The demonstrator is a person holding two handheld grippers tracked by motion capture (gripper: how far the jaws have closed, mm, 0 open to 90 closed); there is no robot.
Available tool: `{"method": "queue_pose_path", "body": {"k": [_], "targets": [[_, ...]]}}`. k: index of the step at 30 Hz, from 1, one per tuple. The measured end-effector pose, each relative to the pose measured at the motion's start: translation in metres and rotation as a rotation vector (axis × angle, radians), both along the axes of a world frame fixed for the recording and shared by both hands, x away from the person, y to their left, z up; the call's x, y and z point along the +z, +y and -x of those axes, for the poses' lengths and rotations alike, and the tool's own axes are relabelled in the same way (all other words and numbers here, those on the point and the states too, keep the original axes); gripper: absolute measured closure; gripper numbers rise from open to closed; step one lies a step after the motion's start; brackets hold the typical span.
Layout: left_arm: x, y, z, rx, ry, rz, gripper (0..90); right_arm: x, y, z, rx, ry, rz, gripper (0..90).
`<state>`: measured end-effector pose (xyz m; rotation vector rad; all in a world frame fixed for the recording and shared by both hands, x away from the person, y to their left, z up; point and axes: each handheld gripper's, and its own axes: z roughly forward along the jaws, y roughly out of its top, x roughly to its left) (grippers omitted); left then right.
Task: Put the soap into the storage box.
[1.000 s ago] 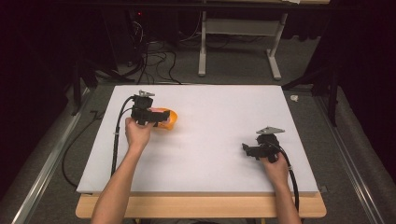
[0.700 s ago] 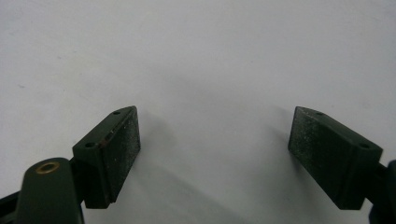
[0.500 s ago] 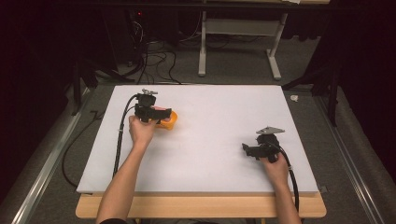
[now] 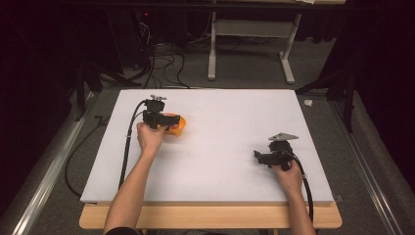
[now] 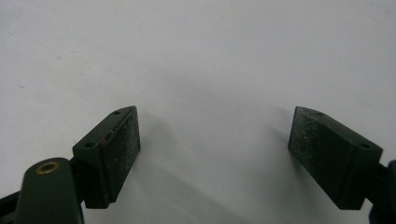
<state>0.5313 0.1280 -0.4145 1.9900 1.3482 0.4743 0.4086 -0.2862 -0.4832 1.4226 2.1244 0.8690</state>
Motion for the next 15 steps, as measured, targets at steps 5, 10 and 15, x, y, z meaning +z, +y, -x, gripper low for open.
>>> {"method": "queue_pose_path", "body": {"k": [5,10,15], "targets": [[-0.0024,-0.0014,-0.0005,-0.003,0.004,-0.01,14.1,0.0,0.0,0.0,0.0,0.0,0.0,17.1],[-0.004,-0.0012,-0.0017,-0.004,0.015,-0.011,14.0,0.0,0.0,0.0,0.0,0.0,0.0,17.2],[-0.006,-0.0044,-0.0009,-0.003,0.011,-0.041,13.9,0.0,0.0,0.0,0.0,0.0,0.0,17.2]]}}
